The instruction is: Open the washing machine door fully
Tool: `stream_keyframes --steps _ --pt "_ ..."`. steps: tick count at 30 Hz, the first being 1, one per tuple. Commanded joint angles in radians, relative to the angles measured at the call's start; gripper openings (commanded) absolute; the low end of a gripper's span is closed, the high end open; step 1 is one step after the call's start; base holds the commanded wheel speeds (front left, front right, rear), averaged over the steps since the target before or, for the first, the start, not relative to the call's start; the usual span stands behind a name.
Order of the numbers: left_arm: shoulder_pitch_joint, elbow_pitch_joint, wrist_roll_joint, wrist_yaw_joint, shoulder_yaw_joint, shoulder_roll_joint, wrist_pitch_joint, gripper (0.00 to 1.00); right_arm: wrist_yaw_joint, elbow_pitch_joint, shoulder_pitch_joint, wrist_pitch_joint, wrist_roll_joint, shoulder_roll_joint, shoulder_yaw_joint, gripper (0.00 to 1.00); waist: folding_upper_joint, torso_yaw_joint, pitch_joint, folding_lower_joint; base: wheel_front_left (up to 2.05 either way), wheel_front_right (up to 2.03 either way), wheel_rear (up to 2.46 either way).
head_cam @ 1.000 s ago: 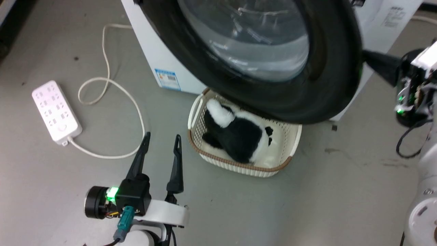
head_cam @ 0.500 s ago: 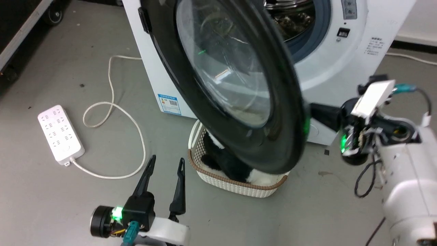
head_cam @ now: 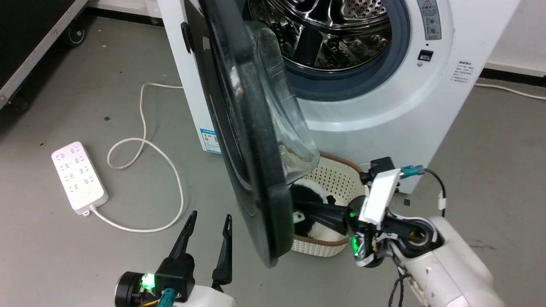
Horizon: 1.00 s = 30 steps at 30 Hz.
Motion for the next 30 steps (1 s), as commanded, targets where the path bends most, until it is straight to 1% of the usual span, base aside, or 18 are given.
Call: stream_keyframes --steps 1,4,7,8,9,10,13,15,18,22,25,28,30 --pt "0.017 0.000 -0.001 -0.006 -0.001 0.004 -0.005 1.00 0.001 -0.009 0.015 -0.013 0.015 0.003 0.014 0.00 0.0000 0.000 0.001 0.0001 0.00 0.00 0.00" --pt "0.020 -0.002 -0.001 -0.006 0.004 0.005 -0.005 1.00 0.001 -0.021 0.017 -0.056 0.043 0.003 0.066 0.00 0.0000 0.000 0.001 0.0001 0.00 0.00 0.00" --pt "0.021 -0.004 -0.002 -0.006 0.013 0.006 -0.005 1.00 0.001 -0.020 0.008 -0.101 0.050 0.003 0.082 0.00 0.0000 -0.004 0.001 0.0001 0.00 0.00 0.00" --pt "0.022 -0.005 -0.003 -0.005 0.017 0.007 -0.005 1.00 0.001 -0.023 0.003 -0.120 0.044 0.001 0.081 0.18 0.0000 -0.007 0.000 0.0001 0.00 0.00 0.00" --pt "0.024 -0.007 -0.003 -0.004 0.021 0.008 -0.005 1.00 0.001 -0.033 -0.001 -0.141 0.035 -0.006 0.080 0.88 0.0000 -0.012 -0.002 0.0001 0.00 0.00 0.00" --pt "0.026 -0.008 -0.006 -0.004 0.026 0.008 -0.005 1.00 0.001 -0.042 -0.002 -0.157 0.027 -0.015 0.079 1.00 0.0000 -0.016 -0.004 0.0001 0.00 0.00 0.00" --pt "0.029 -0.008 -0.013 -0.007 0.039 0.011 -0.005 1.00 0.001 -0.085 0.002 -0.244 -0.017 -0.057 0.060 1.00 0.0000 -0.031 -0.019 0.0001 0.00 0.00 0.00" --pt "0.029 -0.011 -0.022 -0.013 0.048 0.012 -0.005 1.00 0.001 -0.131 0.010 -0.341 -0.074 -0.096 0.040 1.00 0.0000 -0.044 -0.030 0.0001 0.00 0.00 0.00" --pt "0.032 -0.015 -0.035 -0.019 0.066 0.014 -0.005 1.00 0.001 -0.231 0.034 -0.505 -0.223 -0.166 0.039 1.00 0.0000 -0.067 -0.047 0.0001 0.00 0.00 0.00" --pt "0.035 -0.017 -0.043 -0.033 0.083 0.025 -0.005 1.00 0.001 -0.352 0.090 -0.729 -0.474 -0.266 0.047 1.00 0.0000 -0.100 -0.069 0.0001 0.00 0.00 0.00" --pt "0.043 -0.026 -0.045 -0.034 0.096 0.027 -0.005 1.00 0.001 -0.410 0.150 -0.865 -0.688 -0.329 0.043 1.00 0.0000 -0.124 -0.085 0.0001 0.00 0.00 0.00" --pt "0.054 -0.039 -0.048 -0.036 0.107 0.029 -0.005 1.00 0.001 -0.444 0.224 -0.960 -0.907 -0.353 -0.022 1.00 0.0000 -0.146 -0.093 0.0001 0.00 0.00 0.00" --pt "0.059 -0.045 -0.049 -0.040 0.112 0.030 -0.005 1.00 0.001 -0.477 0.284 -0.987 -1.050 -0.332 -0.096 1.00 0.0000 -0.159 -0.094 0.0001 0.00 0.00 0.00"
